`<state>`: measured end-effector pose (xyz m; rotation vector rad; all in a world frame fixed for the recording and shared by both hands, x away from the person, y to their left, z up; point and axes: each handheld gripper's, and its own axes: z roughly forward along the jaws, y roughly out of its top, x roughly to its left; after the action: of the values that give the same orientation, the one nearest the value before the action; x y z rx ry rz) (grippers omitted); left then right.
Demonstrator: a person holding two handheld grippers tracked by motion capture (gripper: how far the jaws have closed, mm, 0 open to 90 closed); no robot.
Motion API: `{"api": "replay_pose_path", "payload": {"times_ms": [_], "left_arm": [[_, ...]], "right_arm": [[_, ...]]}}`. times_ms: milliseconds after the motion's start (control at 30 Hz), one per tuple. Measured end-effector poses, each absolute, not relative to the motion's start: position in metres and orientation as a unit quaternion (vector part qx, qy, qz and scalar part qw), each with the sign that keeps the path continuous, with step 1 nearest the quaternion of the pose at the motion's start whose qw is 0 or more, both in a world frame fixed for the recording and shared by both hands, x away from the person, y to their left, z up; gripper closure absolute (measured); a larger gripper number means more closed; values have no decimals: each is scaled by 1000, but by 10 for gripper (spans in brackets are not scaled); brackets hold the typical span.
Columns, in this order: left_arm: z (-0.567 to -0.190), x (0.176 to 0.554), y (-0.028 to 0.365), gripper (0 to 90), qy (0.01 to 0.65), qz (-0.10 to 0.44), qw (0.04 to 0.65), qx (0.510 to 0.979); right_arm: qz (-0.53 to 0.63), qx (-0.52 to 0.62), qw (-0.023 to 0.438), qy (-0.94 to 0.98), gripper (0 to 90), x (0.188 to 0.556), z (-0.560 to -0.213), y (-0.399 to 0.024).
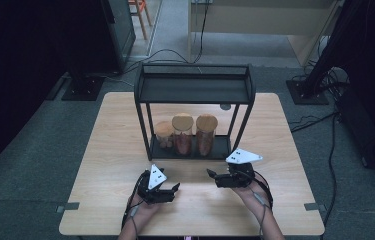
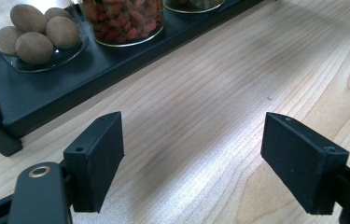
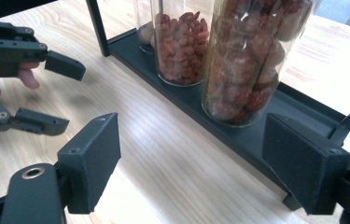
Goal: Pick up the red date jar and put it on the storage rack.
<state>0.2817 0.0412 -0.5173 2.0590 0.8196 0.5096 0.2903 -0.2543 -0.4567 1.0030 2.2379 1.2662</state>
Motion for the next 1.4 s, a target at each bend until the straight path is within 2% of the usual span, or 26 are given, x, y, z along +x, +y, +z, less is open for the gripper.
{"api": "replay_pose_path", "payload": {"times_ms": [767,1400], "left_arm": [[-517,280,40,216,320,211,416,825],[-517,280,40,216,320,211,418,824]], "right_arm": [[469,373,205,774,195,273,-480,-287],[468,388,208,766,195,275,-498,-301]]}}
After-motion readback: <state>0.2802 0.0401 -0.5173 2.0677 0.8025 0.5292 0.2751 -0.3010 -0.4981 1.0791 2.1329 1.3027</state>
